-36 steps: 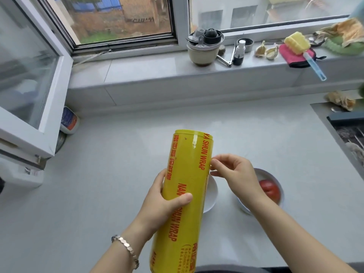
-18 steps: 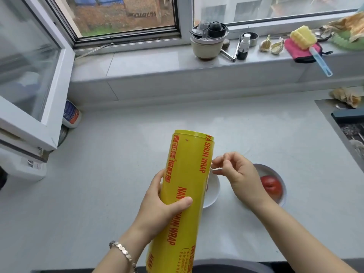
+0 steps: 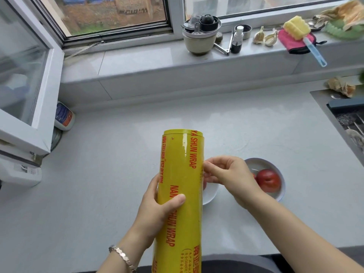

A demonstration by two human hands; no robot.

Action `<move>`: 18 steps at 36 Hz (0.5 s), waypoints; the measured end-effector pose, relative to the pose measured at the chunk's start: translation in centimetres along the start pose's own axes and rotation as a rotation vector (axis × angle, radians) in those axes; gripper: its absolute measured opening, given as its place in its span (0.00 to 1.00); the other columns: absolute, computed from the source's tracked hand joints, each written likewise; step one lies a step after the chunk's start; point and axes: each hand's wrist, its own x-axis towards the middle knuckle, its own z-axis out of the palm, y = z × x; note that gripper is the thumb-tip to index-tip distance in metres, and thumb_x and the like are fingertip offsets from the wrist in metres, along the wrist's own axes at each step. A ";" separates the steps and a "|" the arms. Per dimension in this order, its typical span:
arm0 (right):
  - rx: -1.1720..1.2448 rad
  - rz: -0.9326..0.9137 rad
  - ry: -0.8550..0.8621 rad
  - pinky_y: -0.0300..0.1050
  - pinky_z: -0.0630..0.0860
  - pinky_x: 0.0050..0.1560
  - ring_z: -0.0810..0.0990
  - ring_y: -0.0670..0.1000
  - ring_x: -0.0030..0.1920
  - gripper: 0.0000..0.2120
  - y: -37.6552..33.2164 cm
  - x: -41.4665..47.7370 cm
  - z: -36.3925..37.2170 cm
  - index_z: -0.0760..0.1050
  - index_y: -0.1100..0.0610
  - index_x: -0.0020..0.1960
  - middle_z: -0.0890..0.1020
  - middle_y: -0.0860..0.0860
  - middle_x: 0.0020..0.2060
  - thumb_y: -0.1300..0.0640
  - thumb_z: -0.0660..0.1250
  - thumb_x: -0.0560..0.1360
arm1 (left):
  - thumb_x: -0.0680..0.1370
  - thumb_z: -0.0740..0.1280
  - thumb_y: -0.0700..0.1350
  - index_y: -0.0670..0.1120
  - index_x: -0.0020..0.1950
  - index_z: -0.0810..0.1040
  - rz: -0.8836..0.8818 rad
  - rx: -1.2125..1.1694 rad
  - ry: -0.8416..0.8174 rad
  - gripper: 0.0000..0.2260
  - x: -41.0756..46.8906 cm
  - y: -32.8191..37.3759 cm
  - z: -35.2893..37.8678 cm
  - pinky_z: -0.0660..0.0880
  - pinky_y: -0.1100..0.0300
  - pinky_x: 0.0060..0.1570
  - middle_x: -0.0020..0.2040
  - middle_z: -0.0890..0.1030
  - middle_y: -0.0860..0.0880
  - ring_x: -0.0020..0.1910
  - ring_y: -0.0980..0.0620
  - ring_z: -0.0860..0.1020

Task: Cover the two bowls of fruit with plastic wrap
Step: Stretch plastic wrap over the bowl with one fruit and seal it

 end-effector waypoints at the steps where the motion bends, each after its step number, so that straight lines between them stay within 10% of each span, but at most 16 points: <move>1: -0.012 0.004 -0.013 0.39 0.80 0.37 0.80 0.48 0.30 0.06 0.0 0.0 0.0 0.80 0.63 0.41 0.81 0.55 0.31 0.62 0.67 0.74 | 0.46 0.76 0.69 0.57 0.65 0.67 -0.004 -0.010 -0.002 0.49 0.0 0.0 0.0 0.81 0.46 0.45 0.55 0.81 0.50 0.50 0.47 0.82; 7: -0.089 0.009 -0.106 0.51 0.80 0.45 0.79 0.53 0.33 0.11 -0.5 -0.2 0.2 0.76 0.61 0.38 0.78 0.56 0.32 0.60 0.62 0.77 | 0.46 0.76 0.68 0.56 0.64 0.68 -0.006 -0.036 -0.008 0.49 -0.3 -0.2 -0.1 0.81 0.46 0.45 0.55 0.81 0.49 0.50 0.46 0.82; 18: -0.049 -0.125 0.000 0.43 0.80 0.41 0.81 0.48 0.35 0.09 -0.4 -0.8 0.4 0.70 0.57 0.39 0.83 0.49 0.33 0.64 0.59 0.78 | 0.53 0.74 0.63 0.57 0.66 0.67 0.005 0.008 0.106 0.43 -0.3 -0.6 0.5 0.81 0.46 0.44 0.56 0.80 0.50 0.49 0.47 0.82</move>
